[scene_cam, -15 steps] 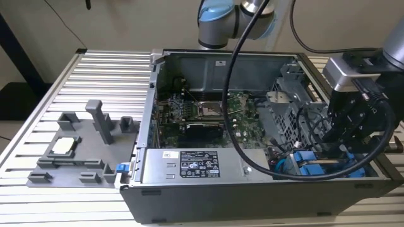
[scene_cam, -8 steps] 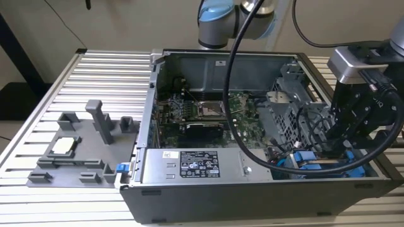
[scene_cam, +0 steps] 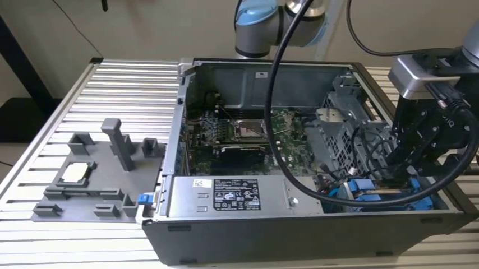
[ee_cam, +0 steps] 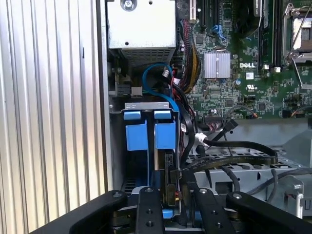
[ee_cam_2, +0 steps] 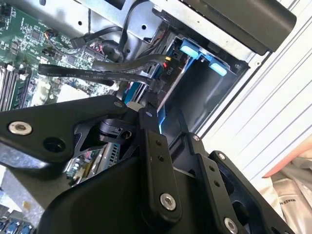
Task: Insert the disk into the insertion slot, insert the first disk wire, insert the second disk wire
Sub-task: 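Insert the second disk wire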
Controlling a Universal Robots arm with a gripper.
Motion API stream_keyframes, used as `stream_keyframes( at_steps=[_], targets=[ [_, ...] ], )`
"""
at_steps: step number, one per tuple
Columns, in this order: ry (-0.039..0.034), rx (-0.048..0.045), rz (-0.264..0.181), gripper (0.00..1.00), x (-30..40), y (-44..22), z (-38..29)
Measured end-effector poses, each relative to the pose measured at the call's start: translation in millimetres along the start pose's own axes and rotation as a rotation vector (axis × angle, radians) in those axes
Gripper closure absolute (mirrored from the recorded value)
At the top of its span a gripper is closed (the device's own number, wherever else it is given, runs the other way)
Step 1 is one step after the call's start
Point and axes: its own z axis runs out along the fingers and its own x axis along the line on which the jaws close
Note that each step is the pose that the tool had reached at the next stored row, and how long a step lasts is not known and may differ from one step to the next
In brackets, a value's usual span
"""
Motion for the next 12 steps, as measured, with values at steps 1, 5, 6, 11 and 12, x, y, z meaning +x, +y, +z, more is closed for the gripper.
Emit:
stream_keyframes(
  at_steps=[1, 5, 6, 11, 12],
  targets=[
    [-0.0004, 0.0, 0.0, 0.68, 0.0, 0.0, 0.0],
    [-0.0012, -0.0001, 0.0, 0.68, 0.0, 0.0, 0.0],
    [-0.0011, -0.0001, 0.0, 0.68, 0.0, 0.0, -1.2],
    [-0.0011, 0.0, 0.0, 0.68, -0.7, -0.2, -19.9],
    [-0.0013, -0.0001, 0.0, 0.68, -0.7, -0.2, -19.8]
  ],
)
